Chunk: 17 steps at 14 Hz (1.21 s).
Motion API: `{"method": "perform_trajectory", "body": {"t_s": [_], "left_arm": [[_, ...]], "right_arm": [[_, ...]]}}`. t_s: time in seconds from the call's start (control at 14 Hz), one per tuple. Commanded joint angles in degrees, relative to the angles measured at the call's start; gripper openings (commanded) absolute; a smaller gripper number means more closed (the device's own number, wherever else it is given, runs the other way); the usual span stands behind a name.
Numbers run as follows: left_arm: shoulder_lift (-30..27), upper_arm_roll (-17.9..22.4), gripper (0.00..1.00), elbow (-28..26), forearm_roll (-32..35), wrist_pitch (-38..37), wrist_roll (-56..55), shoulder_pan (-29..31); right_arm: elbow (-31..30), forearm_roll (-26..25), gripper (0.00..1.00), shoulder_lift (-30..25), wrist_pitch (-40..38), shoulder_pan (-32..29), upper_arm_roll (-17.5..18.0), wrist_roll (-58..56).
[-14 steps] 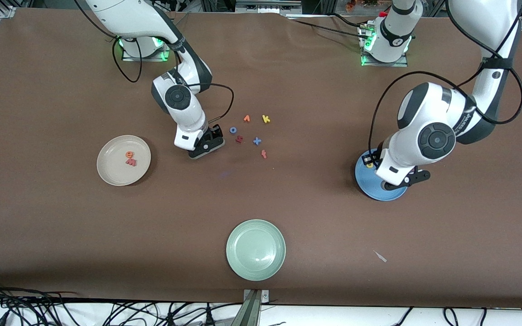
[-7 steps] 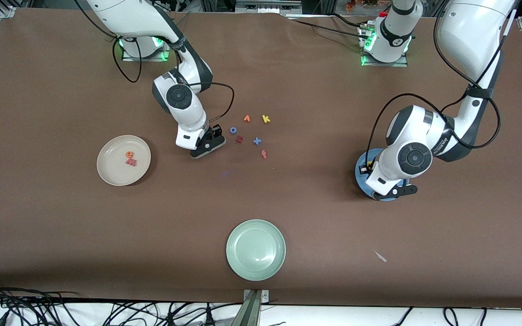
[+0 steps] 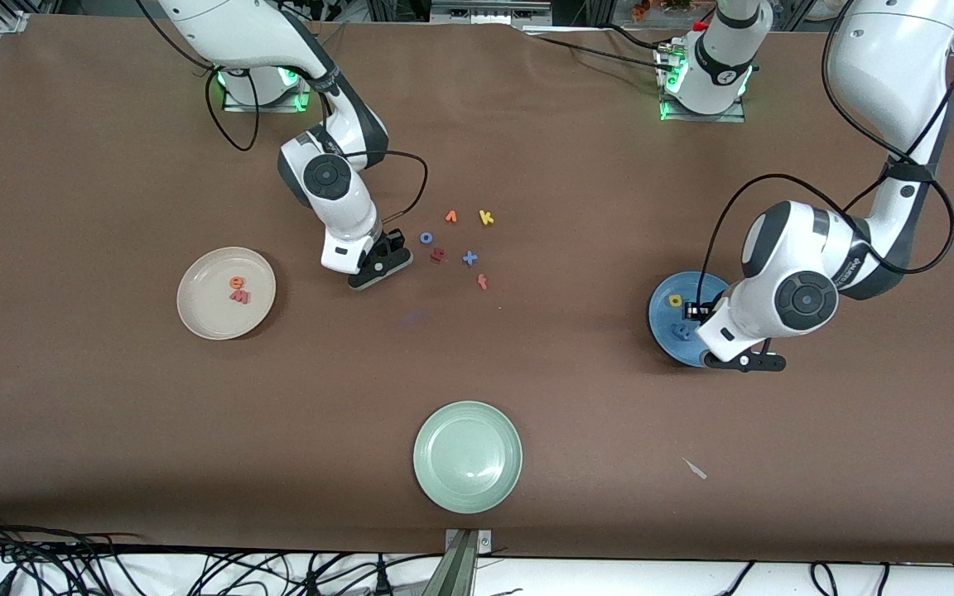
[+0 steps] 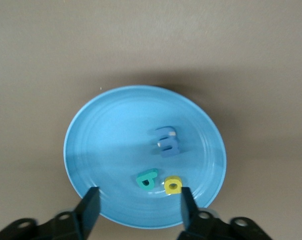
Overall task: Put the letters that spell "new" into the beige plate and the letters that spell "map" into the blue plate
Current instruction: 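Drop the m on the blue plate while the right gripper reaches the green u, then move the green u onto the white plate while the left gripper withdraws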
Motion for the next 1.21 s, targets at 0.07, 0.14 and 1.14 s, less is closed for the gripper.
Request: {"method": "perform_trajectory", "body": {"t_s": [0.07,0.14,1.14], "left_arm": [[-2.9,-0.8,1.0,6.3,0.8,-1.2,0.4,-0.5],[-4.0,-0.8,1.0,8.2,0.9,-2.1,0.4,-0.9],[-26.1,4.6,1.0,11.1,-12.2,-25.0,3.3,0.2]], "right_arm": [[-0.7,-0.6,0.05,0.4,0.9,0.2,0.0,-0.4],[-0.4,-0.5,0.0,0.4,0.8,0.2,0.0,-0.4],[2.7,0.0,0.0,-6.7,-17.3,-0.3,-18.8,-25.6]]}}
